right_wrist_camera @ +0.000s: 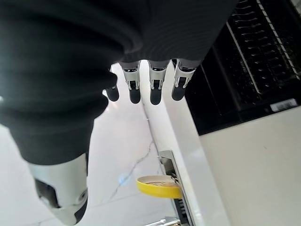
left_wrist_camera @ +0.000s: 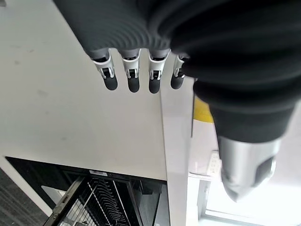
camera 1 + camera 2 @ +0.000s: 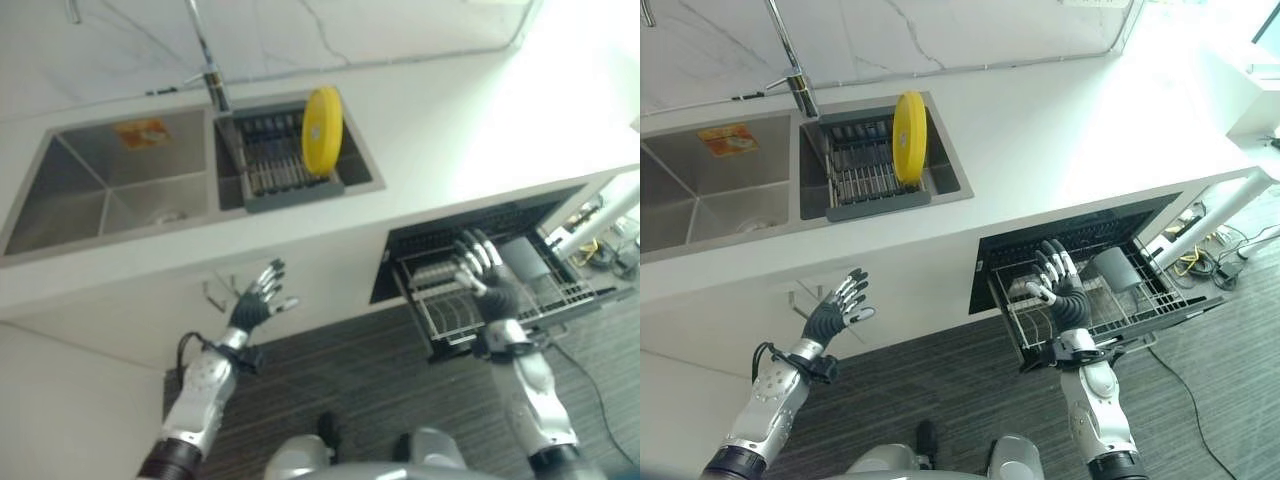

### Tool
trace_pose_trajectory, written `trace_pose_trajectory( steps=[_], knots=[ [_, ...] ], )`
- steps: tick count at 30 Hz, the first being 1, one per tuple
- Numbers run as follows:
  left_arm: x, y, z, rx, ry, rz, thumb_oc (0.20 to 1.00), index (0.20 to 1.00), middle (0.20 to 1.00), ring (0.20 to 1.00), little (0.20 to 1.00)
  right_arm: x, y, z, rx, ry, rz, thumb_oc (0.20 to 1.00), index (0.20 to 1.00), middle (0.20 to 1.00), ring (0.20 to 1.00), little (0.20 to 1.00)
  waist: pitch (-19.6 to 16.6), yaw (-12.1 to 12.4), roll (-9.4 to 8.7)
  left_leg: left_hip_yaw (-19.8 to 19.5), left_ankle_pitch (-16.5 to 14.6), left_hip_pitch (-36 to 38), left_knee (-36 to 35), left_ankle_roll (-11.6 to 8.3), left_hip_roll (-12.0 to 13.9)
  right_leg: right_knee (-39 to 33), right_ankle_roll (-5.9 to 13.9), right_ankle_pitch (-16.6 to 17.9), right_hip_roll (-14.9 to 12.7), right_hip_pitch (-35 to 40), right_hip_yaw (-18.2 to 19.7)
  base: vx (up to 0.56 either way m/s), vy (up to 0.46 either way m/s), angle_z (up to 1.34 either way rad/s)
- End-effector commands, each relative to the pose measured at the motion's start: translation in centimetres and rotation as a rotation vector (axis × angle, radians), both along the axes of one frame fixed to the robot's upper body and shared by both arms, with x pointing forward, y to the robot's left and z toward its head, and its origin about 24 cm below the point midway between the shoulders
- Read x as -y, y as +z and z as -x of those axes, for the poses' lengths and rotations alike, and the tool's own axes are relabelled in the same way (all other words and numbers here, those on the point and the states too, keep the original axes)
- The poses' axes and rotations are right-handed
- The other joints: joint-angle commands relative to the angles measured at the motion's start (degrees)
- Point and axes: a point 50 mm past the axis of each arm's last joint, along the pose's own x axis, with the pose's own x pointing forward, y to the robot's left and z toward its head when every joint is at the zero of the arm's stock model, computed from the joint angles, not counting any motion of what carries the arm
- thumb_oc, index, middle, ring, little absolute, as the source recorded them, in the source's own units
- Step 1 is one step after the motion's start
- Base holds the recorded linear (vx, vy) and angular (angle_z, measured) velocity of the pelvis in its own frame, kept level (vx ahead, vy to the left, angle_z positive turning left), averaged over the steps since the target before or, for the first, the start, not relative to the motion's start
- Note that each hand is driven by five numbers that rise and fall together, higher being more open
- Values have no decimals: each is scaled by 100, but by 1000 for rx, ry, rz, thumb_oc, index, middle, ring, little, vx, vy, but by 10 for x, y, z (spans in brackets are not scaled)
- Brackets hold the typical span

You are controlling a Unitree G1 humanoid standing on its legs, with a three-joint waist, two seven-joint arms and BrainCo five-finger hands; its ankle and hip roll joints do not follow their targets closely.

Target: Place the dishes in the dishwasher.

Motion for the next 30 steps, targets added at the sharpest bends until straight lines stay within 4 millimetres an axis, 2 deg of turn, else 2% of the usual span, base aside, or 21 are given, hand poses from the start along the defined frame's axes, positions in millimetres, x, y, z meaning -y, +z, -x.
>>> trace_pose_trajectory(
  steps=[1,3,4,5,6,7,8,9,10,12,15,16,18,22,24,28,30],
  knots=[
    [2,12,-1,70,20,40,1000,1000,1000,1000,1000,8,40,-11,216,30,2,1000,1000,1000,1000,1000,-23,-5,80,-178,-610,42,550,-264,-30,-370,-17,188,66,728,-327,114,-215,-5],
    [5,3,2,38,22,22,1000,1000,1000,1000,1000,9,47,-15,233,58,23,1000,1000,1000,1000,1000,-47,-24,-58,8,-882,-123,1266,-341,-36,-734,-136,228,-12,857,-373,82,-218,-16],
    [6,-4,5,13,18,32,1000,1000,1000,1000,1000,9,51,-16,250,72,62,1000,1000,1000,1000,1000,21,-14,-135,-24,-748,-643,2457,-503,27,-890,-272,222,13,1005,-225,91,-184,3],
    [7,-7,7,-6,16,35,1000,1000,1000,1000,1000,9,51,-15,254,72,80,1000,1000,1000,1000,1000,62,30,-147,-178,-499,-1018,2987,-595,2,-924,-340,249,53,1061,-169,125,-135,34],
    [6,-11,9,-31,22,38,1000,1000,1000,1000,1000,7,51,-14,253,76,84,1000,1000,1000,1000,1000,74,66,-137,-306,-254,-1241,2967,-642,29,-954,-362,258,112,1089,-106,181,19,41],
    [5,-19,14,-63,23,32,1000,1000,1000,1000,1000,5,51,-15,249,83,77,1000,1000,1000,1000,1000,83,108,-63,-367,-153,-1230,2277,-659,167,-989,-332,190,208,1164,-4,273,150,8],
    [5,-29,20,-97,22,14,1000,1000,1000,1000,1000,1,50,-15,251,86,72,1000,1000,1000,1000,1000,108,168,30,-439,195,-1274,1621,-789,383,-1037,-328,102,278,1296,47,333,209,-47],
    [4,-39,26,-135,29,1,1000,1000,1000,1000,1000,-1,48,-15,250,84,77,1000,1000,1000,1000,1000,166,189,60,-458,434,-1387,1423,-882,541,-1090,-338,45,259,1442,62,306,218,-102],
    [3,-48,28,-186,41,-17,1000,1000,1000,1000,1000,3,49,-15,244,77,75,1000,1000,1000,1000,1000,108,144,64,-246,188,-1213,1052,-837,574,-1158,-263,41,149,1498,-45,214,166,-91],
    [3,-67,32,-304,48,-48,1000,1000,1000,1000,1000,5,49,-12,252,76,57,1000,1000,1000,1000,1000,-6,74,108,-169,179,-869,544,-827,593,-1174,-132,112,-24,1450,-222,150,162,-28],
    [3,-97,54,-481,12,-106,1000,1000,1000,1000,1000,5,49,-10,254,99,48,1000,1000,1000,1000,1000,-114,18,170,-205,76,-460,236,-825,574,-1168,-66,152,-128,1338,-345,113,90,-12],
    [2,-121,79,-625,73,-86,1000,1000,1000,1000,1000,-2,51,-12,249,125,50,1000,1000,1000,1000,1000,-172,25,168,-219,-9,-304,149,-816,526,-1264,-35,190,-150,1325,-361,106,39,-3],
    [0,-134,96,-709,117,-81,1000,1000,1000,1000,1000,-4,54,-14,254,137,50,1000,1000,1000,1000,1000,-202,71,144,-195,-24,-268,78,-811,512,-1364,-12,232,-179,1334,-425,49,-9,-5],
    [-5,-151,123,-849,188,-60,1000,1000,1000,1000,1000,-6,62,-15,289,156,53,1000,1000,1000,1000,1000,-208,157,123,-120,-5,-260,-8,-829,535,-1511,22,297,-236,1363,-587,-7,-38,17],
    [-7,-163,149,-982,252,0,1000,1000,1000,1000,1000,-12,77,-19,348,157,59,1000,1000,1000,1000,1000,-233,255,114,-96,18,-272,-78,-841,552,-1599,25,302,-244,1413,-697,-2,-50,0],
    [-3,-171,168,-1101,307,96,1000,1000,1000,1000,1000,-15,91,-22,393,154,61,1000,1000,1000,1000,1000,-258,358,106,-101,51,-286,-140,-861,564,-1676,23,300,-245,1483,-796,2,-24,11],
    [1,-177,184,-1226,342,153,1000,1000,1000,1000,1000,-16,98,-23,411,158,60,1000,1000,1000,1000,1000,-291,410,90,-114,54,-293,-156,-867,563,-1704,26,295,-238,1517,-852,22,-29,4]
  ],
)
